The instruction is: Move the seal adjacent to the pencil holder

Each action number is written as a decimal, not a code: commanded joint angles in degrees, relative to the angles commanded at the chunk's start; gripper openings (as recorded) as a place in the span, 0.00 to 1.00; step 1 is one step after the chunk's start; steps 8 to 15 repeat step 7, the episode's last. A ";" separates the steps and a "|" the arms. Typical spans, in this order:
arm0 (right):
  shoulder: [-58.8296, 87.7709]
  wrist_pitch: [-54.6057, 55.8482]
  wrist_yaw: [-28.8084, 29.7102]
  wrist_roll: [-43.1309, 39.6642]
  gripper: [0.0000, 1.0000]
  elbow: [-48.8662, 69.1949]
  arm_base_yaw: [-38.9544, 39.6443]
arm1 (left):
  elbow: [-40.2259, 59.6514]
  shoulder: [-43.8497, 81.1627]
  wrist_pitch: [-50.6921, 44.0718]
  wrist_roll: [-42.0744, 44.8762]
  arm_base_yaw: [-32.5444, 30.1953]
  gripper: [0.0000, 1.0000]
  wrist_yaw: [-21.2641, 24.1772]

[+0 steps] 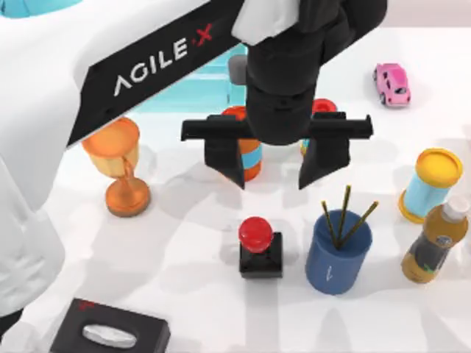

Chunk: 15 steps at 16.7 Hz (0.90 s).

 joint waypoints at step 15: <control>0.00 0.00 0.00 0.00 1.00 0.00 0.00 | 0.00 0.00 0.00 0.00 0.00 1.00 0.00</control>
